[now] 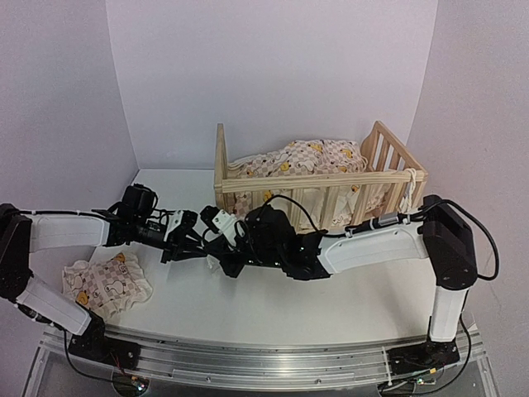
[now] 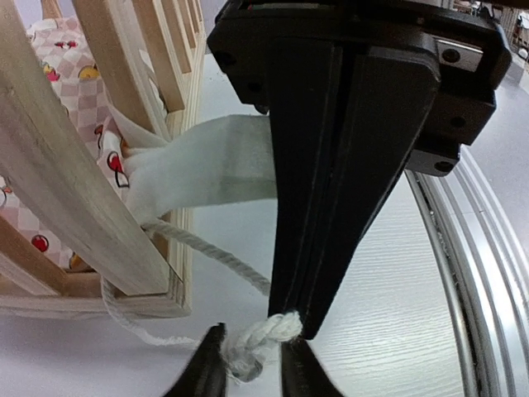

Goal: Set up the pet bed

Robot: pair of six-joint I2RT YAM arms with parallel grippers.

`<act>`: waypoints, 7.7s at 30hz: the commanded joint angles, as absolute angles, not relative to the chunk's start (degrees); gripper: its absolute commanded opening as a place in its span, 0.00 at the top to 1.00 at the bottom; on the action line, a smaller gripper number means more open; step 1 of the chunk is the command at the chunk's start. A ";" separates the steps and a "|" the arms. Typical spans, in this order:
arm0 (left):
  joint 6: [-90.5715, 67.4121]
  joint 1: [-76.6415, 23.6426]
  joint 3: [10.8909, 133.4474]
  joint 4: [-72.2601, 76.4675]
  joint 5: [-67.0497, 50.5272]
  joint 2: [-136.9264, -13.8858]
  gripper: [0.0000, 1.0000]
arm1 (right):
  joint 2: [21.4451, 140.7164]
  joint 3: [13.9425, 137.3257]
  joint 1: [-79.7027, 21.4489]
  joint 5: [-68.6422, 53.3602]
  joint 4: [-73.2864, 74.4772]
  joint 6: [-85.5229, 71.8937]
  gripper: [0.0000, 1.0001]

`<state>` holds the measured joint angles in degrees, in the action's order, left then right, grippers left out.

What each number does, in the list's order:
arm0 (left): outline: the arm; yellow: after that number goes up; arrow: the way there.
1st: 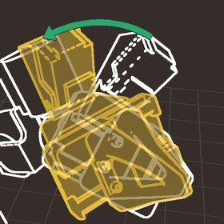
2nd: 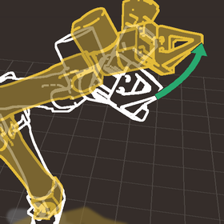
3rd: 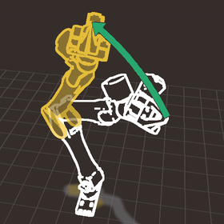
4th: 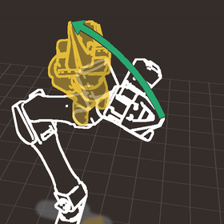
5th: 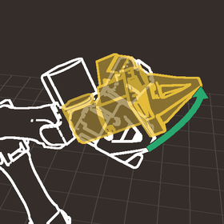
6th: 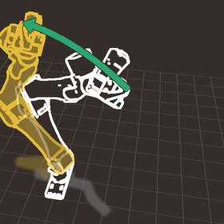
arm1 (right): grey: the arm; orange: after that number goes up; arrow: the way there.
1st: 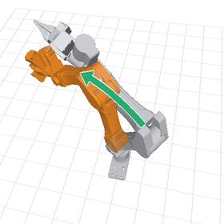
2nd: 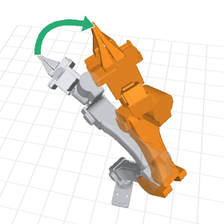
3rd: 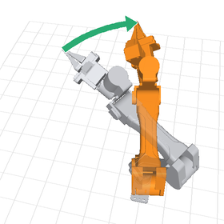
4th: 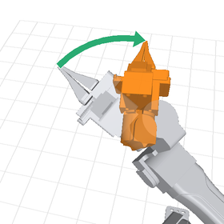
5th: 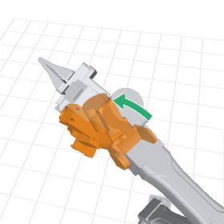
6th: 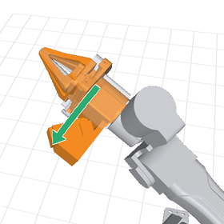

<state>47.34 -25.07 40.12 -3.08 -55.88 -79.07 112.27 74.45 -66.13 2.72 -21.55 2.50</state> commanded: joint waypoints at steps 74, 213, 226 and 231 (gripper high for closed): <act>38.90 -46.68 51.14 3.27 -39.85 -79.94 1.00 | 88.63 92.84 -62.92 14.25 36.95 -26.86 0.48; -0.64 -61.35 23.90 34.53 1.60 -97.46 0.96 | 63.19 20.49 -83.94 41.09 -31.67 -19.83 0.61; -2.78 -61.26 29.15 9.87 -3.62 -73.61 1.00 | 75.79 30.70 -83.93 35.39 -31.98 -19.60 0.66; -1.12 -61.24 29.72 5.86 -7.86 -67.27 1.00 | 85.11 32.67 -83.86 36.44 -41.98 -21.52 0.69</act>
<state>-1.90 -61.08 27.73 12.03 -3.46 -70.63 79.23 29.77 -83.92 36.77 -33.40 -20.22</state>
